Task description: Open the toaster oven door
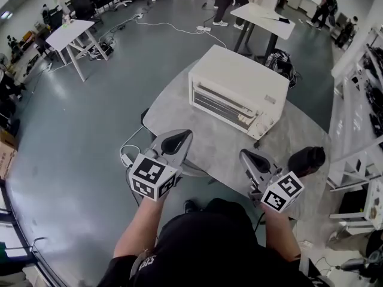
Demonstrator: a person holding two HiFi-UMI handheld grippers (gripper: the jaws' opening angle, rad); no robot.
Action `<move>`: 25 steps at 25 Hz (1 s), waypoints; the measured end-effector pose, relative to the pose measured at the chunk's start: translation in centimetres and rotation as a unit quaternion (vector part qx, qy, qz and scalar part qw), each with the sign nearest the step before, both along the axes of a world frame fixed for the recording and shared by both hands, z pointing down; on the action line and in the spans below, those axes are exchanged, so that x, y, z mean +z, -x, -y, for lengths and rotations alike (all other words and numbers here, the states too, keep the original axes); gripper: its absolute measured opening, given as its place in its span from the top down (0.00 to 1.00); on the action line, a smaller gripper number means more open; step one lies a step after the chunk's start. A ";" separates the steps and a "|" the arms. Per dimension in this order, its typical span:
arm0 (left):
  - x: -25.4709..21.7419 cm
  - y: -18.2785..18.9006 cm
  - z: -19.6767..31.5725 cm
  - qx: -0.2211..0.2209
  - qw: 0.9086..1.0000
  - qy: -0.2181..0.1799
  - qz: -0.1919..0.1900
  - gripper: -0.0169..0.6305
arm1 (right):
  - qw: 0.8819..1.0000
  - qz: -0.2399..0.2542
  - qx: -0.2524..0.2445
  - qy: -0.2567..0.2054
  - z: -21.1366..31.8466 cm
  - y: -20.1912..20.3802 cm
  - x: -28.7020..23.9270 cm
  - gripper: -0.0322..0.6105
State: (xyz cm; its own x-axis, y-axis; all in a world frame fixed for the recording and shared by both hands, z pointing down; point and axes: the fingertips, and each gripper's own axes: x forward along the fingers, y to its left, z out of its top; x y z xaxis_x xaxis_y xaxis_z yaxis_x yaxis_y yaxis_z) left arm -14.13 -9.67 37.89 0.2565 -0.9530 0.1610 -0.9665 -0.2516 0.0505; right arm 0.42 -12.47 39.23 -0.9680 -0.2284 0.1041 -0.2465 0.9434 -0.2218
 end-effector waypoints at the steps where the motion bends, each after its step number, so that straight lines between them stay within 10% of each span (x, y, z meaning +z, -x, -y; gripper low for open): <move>1: 0.5 -0.2 0.6 0.005 1.000 0.004 -0.003 0.96 | 1.000 -0.005 0.005 0.005 0.5 -0.2 0.5 0.96; 25: 4.5 -0.6 15.8 0.074 0.992 0.098 0.035 0.95 | 0.998 -0.045 0.039 0.014 15.3 2.4 4.2 0.83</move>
